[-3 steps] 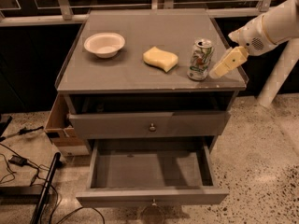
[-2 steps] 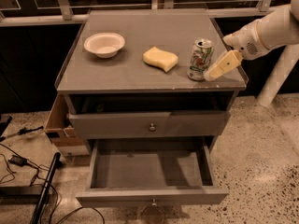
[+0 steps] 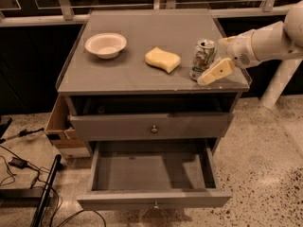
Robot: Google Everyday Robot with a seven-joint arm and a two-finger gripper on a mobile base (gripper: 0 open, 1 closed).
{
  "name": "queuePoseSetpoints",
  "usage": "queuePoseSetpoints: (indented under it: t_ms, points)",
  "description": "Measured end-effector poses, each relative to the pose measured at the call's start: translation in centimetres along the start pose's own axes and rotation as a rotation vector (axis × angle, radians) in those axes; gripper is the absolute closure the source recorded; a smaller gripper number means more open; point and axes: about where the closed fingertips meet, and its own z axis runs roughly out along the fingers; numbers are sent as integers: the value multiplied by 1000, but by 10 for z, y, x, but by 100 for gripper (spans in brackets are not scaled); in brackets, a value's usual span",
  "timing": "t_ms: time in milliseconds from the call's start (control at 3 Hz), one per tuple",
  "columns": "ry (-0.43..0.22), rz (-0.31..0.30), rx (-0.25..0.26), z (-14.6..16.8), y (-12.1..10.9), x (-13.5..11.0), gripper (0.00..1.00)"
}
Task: Place 7up can into middle drawer
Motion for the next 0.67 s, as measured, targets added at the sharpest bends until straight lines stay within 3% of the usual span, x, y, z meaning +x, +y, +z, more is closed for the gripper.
queuePoseSetpoints:
  t_ms: [333, 667]
  points:
    - [-54, -26, 21, 12, 1, -5, 0]
    - [-84, -40, 28, 24, 3, -12, 19]
